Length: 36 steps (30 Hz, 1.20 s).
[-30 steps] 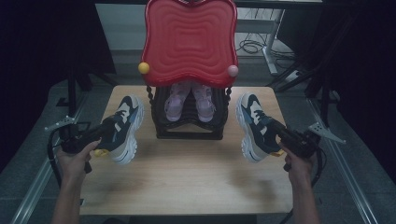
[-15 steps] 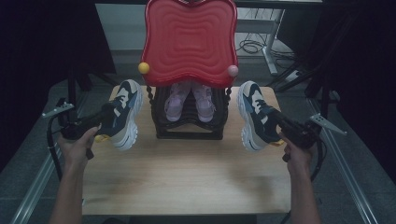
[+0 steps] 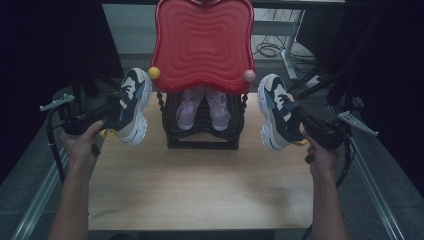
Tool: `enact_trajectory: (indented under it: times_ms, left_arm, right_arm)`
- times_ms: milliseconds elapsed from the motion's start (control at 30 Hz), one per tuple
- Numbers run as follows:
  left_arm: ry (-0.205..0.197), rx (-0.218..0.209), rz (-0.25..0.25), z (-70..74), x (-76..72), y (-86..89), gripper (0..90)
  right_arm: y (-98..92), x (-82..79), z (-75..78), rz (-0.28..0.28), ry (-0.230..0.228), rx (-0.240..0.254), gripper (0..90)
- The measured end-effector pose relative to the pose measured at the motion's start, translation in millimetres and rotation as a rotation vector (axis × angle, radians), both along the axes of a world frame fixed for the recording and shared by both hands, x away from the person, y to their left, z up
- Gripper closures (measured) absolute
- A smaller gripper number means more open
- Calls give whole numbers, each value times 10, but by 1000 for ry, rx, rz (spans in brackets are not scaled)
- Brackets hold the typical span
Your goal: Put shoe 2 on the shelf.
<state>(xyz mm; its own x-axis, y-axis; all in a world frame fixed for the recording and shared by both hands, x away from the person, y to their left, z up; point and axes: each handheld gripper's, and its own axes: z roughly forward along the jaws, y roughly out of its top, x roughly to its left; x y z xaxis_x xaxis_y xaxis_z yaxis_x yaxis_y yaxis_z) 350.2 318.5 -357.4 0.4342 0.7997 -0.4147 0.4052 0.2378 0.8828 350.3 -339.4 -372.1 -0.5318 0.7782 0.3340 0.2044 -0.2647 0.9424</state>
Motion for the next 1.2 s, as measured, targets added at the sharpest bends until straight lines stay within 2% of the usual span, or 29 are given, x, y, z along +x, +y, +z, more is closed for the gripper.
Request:
enact_trajectory:
  times_ms: [433,733,867,1200]
  left_arm:
    - [-29,-4,5,221,126,-20,733]
    - [-59,-8,9,427,165,-26,733]
    - [-74,8,17,532,172,-45,734]
    - [-94,7,30,708,230,-17,735]
  right_arm:
    - [65,89,210,7,-30,11,763]
    - [83,144,444,-7,-64,11,764]
    - [104,170,547,-11,-72,3,764]
    - [175,243,784,-21,-89,-11,764]
